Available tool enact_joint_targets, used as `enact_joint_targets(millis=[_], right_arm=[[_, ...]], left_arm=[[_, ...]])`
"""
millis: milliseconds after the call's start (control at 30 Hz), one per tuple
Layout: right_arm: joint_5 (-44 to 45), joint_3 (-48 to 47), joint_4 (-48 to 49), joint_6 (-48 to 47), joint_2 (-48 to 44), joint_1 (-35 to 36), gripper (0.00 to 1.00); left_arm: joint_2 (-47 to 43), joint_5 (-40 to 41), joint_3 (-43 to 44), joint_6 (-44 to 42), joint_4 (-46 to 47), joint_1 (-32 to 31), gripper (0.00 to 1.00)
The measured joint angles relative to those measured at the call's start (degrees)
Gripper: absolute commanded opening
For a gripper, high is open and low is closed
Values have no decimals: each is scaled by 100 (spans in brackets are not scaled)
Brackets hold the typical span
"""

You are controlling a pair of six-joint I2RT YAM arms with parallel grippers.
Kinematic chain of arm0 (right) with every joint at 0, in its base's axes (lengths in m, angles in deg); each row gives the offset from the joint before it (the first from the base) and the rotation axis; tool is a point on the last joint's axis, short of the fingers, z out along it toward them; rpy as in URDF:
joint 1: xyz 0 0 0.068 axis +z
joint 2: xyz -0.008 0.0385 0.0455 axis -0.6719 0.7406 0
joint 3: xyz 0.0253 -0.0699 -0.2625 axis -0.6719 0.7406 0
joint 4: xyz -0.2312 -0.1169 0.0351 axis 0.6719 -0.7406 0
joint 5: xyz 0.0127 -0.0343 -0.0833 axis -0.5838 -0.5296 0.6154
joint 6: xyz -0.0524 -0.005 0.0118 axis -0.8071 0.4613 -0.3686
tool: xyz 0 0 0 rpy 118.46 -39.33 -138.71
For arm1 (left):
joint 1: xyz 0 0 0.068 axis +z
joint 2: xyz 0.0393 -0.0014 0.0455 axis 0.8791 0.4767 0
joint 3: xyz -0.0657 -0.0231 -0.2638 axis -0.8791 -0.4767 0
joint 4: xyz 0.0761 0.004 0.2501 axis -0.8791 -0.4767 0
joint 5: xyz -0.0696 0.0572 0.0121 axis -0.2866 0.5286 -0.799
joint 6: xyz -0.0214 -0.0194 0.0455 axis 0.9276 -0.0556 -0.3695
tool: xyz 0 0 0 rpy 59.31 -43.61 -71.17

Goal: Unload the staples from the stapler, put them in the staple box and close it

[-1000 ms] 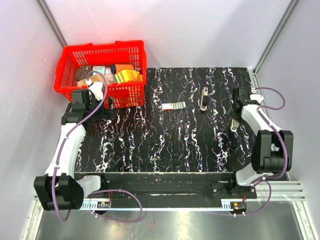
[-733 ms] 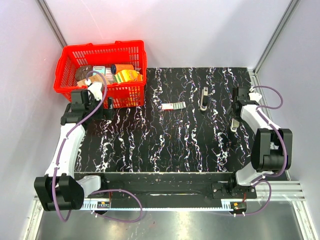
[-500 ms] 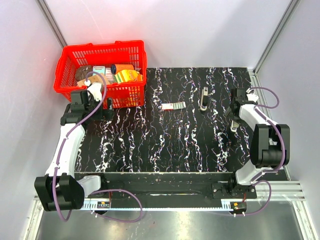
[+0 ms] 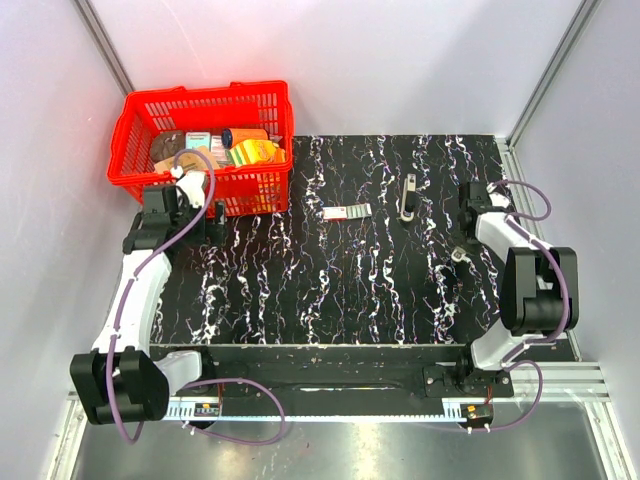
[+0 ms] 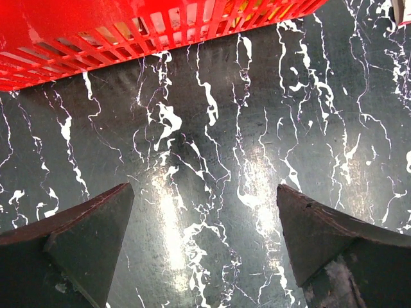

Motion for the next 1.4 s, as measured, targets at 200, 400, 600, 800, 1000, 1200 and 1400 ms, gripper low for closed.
enact_joint_targets(millis=[200,400,600,800,1000,1200,1400], right_arm=[[-254,247,31,179,-382,986,12],[-468,179,175,717,-407,2946,10],[-540,-671,302,1237,205,4417,10],[-691,-1904,822,1534,1250,5370,10],[-1034,-2846,1314,1777,1895,5689,9],[-1344,-3025,1532,1932,2037,5720,8],[-1659,-2645,2063,2098,1958,5724,7]], left_arm=[[-42,33,-210,-74,35,22,99],[-127,-7,-459,-153,2,22,99],[-356,-254,-546,-326,-133,22,99],[-415,-680,-713,-723,-258,22,99],[-374,-1084,-732,-1266,-623,22,97],[-111,-1182,-752,-1867,-782,22,86],[116,-1233,-890,-2708,-831,22,75]])
